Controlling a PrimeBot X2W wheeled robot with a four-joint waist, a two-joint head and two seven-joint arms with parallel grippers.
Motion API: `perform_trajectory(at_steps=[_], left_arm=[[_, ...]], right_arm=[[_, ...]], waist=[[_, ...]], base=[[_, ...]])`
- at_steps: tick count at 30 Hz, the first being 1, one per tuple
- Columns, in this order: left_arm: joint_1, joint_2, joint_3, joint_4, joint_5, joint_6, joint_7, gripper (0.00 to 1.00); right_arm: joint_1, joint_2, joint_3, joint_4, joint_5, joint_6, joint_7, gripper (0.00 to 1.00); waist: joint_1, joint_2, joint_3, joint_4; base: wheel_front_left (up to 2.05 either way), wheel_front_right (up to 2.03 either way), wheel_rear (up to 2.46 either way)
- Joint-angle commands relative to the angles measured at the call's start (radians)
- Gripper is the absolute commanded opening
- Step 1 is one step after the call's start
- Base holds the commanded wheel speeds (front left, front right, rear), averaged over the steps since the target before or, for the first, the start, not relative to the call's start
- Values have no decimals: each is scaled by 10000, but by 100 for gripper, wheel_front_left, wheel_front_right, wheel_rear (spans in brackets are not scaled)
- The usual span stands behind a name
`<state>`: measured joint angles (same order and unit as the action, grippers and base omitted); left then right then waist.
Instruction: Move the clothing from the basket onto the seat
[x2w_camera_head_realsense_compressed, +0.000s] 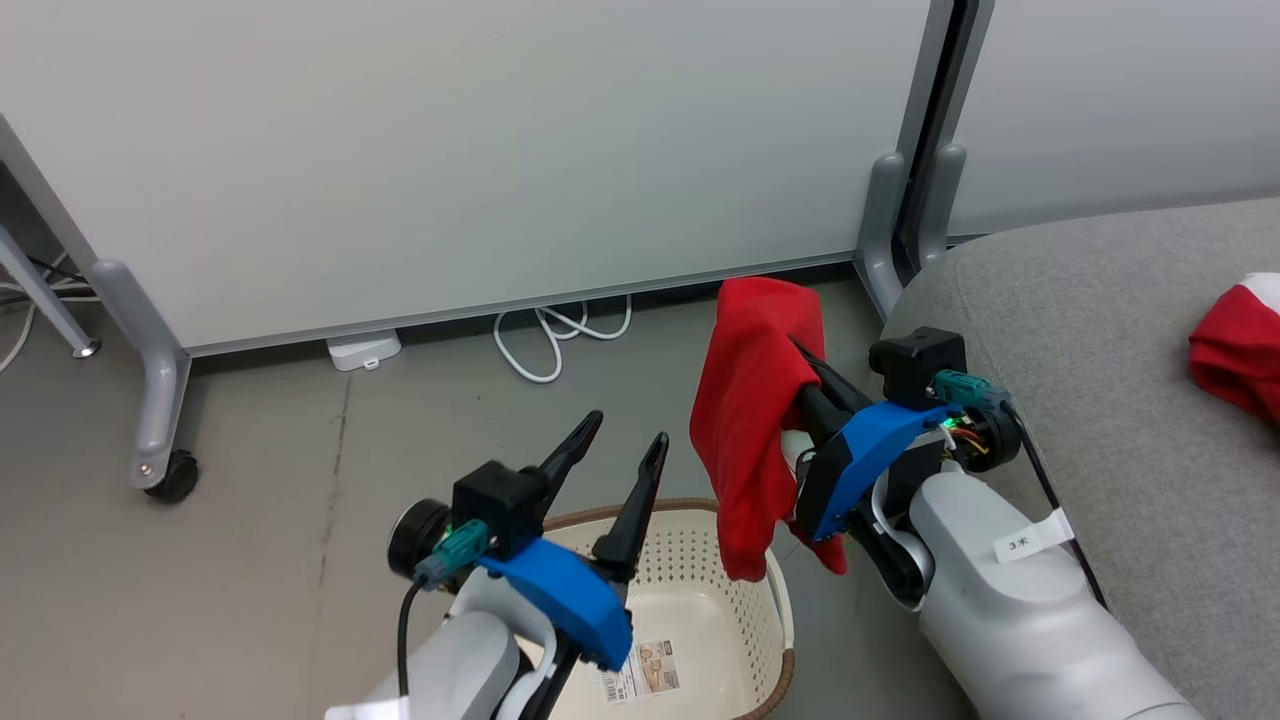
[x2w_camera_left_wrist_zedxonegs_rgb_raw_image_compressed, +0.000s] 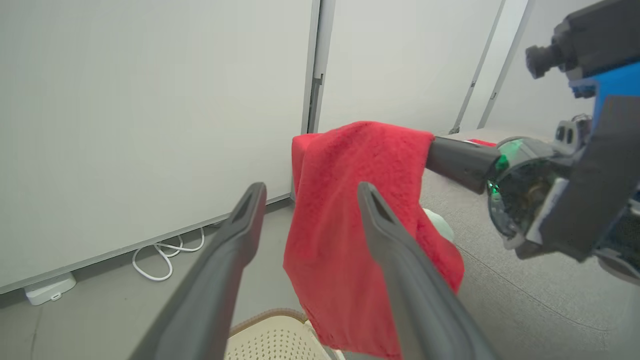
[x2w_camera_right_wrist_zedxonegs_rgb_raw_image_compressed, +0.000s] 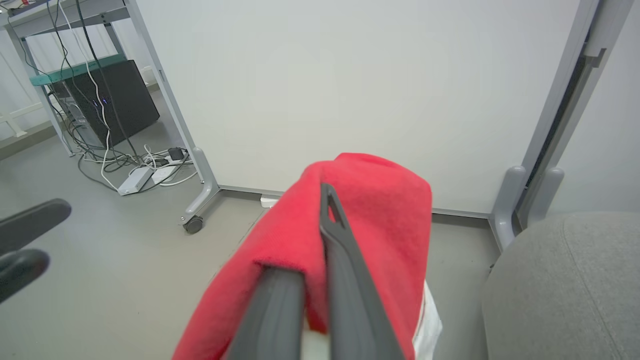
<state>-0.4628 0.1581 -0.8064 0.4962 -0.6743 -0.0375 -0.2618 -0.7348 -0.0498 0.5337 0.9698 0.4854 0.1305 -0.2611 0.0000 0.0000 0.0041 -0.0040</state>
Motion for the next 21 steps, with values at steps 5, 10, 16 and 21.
perform_trajectory(at_steps=[5,10,16,21], left_arm=[[1391,204,1297,-746,1084,-248,-47,100],[2127,153,2127,-1143,1849,-429,-46,100],[2902,-70,3308,-1639,2747,-639,-48,100],[3286,-298,3922,-1727,3214,-800,-48,100]], right_arm=[[277,-12,-542,-311,-382,5,-56,0],[342,-12,-735,-558,-533,5,-56,0],[467,-12,-895,-795,-665,5,-56,0],[549,-12,-1082,-873,-806,5,-57,0]], waist=[[0,0,114,44],[0,0,211,17],[0,0,300,-28],[0,0,300,-16]], base=[[0,0,0],[0,0,0],[0,0,0],[0,0,0]])
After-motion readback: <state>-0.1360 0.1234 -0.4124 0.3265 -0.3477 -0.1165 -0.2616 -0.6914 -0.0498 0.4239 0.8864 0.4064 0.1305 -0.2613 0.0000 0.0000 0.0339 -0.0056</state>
